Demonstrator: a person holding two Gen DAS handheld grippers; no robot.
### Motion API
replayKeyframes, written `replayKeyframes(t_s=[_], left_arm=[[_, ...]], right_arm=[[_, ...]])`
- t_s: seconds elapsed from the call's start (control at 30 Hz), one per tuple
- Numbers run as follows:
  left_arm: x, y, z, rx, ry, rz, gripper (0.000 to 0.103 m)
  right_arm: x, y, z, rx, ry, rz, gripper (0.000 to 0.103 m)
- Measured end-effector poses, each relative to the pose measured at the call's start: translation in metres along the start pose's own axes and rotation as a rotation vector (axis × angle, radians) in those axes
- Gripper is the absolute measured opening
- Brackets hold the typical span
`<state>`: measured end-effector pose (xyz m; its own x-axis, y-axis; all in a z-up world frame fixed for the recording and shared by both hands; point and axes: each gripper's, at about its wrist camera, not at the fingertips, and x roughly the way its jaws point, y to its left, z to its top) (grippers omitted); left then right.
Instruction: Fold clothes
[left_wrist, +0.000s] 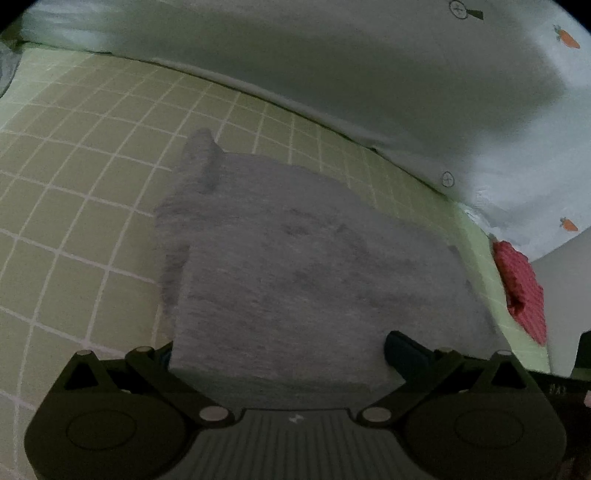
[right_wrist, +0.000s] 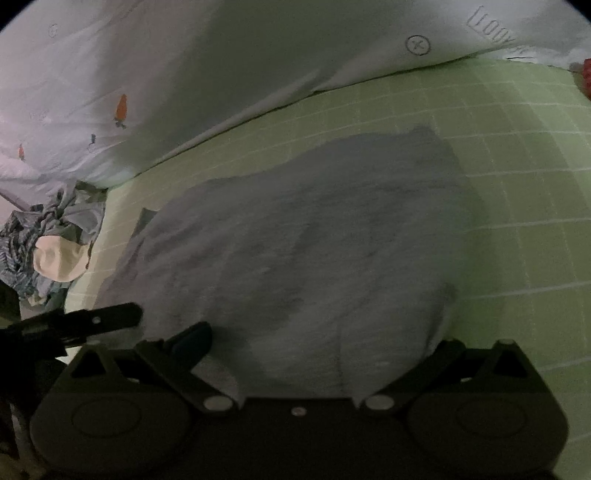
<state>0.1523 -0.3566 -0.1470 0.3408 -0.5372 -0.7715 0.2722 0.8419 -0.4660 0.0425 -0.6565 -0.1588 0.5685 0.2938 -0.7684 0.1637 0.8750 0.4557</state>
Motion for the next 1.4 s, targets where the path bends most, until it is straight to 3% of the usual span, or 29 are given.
replayKeyframes(t_s=[0.07,0.2,0.37,0.53,0.8,1.0,1.17,1.4], left_arm=[[0.000,0.001,0.000,-0.028,0.002,-0.016,0.102],[0.000,-0.003,-0.003,-0.026,0.017,-0.027,0.093],[-0.005,-0.004,-0.012,-0.116,0.003,-0.051,0.062],[-0.014,-0.022,-0.021,-0.089,-0.034,-0.038,0.052],[-0.032,-0.047,-0.030,-0.051,-0.072,-0.062,0.050],[-0.056,-0.082,-0.036,-0.003,-0.146,-0.102,0.050],[-0.068,-0.130,-0.034,0.071,-0.213,-0.149,0.050],[-0.057,-0.218,-0.026,0.189,-0.285,-0.241,0.050]], right_arm=[[0.001,0.003,0.000,0.005,0.003,0.012,0.098],[0.000,0.007,-0.003,0.043,0.002,0.054,0.073],[-0.002,0.020,-0.009,0.056,-0.032,0.048,0.059],[-0.015,0.030,-0.008,0.034,-0.069,0.068,0.050],[-0.050,0.053,-0.012,-0.076,-0.140,0.078,0.048],[-0.091,0.059,-0.014,-0.133,-0.223,0.069,0.047],[-0.137,0.048,-0.010,-0.173,-0.320,0.049,0.047],[-0.195,0.003,0.013,-0.214,-0.466,0.009,0.047]])
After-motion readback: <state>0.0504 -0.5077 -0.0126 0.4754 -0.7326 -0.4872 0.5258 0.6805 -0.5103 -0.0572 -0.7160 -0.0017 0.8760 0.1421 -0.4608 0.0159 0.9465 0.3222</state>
